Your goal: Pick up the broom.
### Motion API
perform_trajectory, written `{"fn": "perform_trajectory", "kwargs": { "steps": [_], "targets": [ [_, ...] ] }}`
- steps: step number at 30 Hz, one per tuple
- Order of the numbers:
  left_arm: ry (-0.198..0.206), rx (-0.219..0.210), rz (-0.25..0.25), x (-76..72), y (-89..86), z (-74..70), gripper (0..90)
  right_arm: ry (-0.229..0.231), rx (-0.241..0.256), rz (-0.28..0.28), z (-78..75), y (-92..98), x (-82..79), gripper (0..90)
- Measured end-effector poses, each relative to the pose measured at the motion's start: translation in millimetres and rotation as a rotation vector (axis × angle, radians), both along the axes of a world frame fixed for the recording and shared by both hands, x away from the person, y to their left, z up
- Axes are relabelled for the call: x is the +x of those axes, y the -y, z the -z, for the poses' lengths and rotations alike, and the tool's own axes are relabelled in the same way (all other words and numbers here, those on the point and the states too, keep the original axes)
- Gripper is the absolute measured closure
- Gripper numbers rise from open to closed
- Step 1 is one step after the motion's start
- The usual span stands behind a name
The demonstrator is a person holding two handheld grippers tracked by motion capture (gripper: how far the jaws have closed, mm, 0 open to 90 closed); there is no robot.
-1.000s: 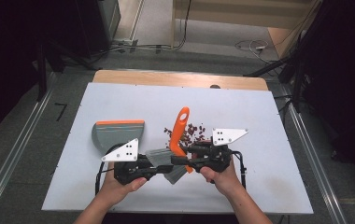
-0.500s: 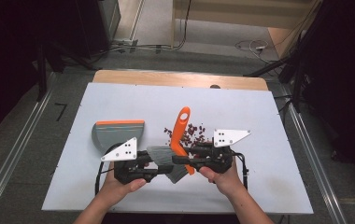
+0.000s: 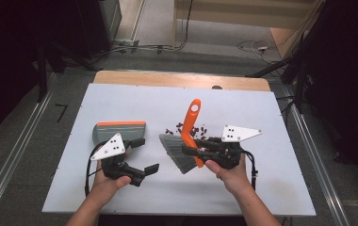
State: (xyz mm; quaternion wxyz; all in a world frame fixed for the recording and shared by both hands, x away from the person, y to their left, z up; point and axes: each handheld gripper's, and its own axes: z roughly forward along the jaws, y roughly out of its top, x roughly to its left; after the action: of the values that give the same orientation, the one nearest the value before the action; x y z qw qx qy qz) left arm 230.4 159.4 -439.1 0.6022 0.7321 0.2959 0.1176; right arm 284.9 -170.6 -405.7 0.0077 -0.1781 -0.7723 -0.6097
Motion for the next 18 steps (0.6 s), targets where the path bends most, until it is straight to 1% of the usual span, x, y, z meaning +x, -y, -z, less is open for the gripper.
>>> {"fn": "perform_trajectory", "kwargs": {
  "steps": [3, 4, 6, 7, 8, 9, 10, 11, 12, 15, 18],
  "targets": [
    [0.006, -0.009, -0.027, -0.2, -8.2, 0.1, 0.0, 0.003, -0.019, 0.051, -1.6, 5.2, 3.0, 68.8],
    [0.004, -0.01, -0.04, -0.4, -10.4, -0.2, 0.0, 0.003, -0.019, 0.051, -1.6, 5.2, 3.0, 68.8],
    [0.012, -0.002, -0.067, -1.2, -14.2, -0.6, 0.0, 0.0, -0.036, 0.091, -2.9, 8.1, 5.0, 68.8],
    [0.013, -0.002, -0.079, -1.8, -15.6, -0.7, 0.0, 0.001, -0.044, 0.102, -3.4, 9.2, 5.4, 68.8],
    [0.016, 0.001, -0.084, -2.1, -17.3, -0.8, 0.0, 0.001, -0.044, 0.102, -3.4, 9.2, 5.4, 68.8],
    [0.015, -0.002, -0.088, -2.6, -18.9, -0.8, 0.0, -0.001, -0.049, 0.115, -3.9, 10.2, 5.9, 68.8],
    [0.015, -0.003, -0.09, -3.0, -20.5, -0.6, 0.0, 0.001, -0.061, 0.144, -4.7, 12.4, 6.6, 68.8],
    [0.017, 0.001, -0.093, -3.6, -22.0, -0.5, 0.0, 0.006, -0.069, 0.158, -5.3, 13.7, 7.0, 68.8],
    [0.02, 0.007, -0.098, -4.3, -23.2, -0.4, 0.0, 0.006, -0.069, 0.158, -5.3, 13.7, 7.0, 68.8],
    [0.024, 0.017, -0.111, -5.8, -27.0, 0.8, 0.0, 0.009, -0.095, 0.215, -7.8, 17.2, 8.4, 68.8],
    [0.015, 0.015, -0.125, -5.9, -32.7, 3.3, 0.0, 0.004, -0.111, 0.254, -9.6, 21.3, 10.2, 68.8]
  ]
}}
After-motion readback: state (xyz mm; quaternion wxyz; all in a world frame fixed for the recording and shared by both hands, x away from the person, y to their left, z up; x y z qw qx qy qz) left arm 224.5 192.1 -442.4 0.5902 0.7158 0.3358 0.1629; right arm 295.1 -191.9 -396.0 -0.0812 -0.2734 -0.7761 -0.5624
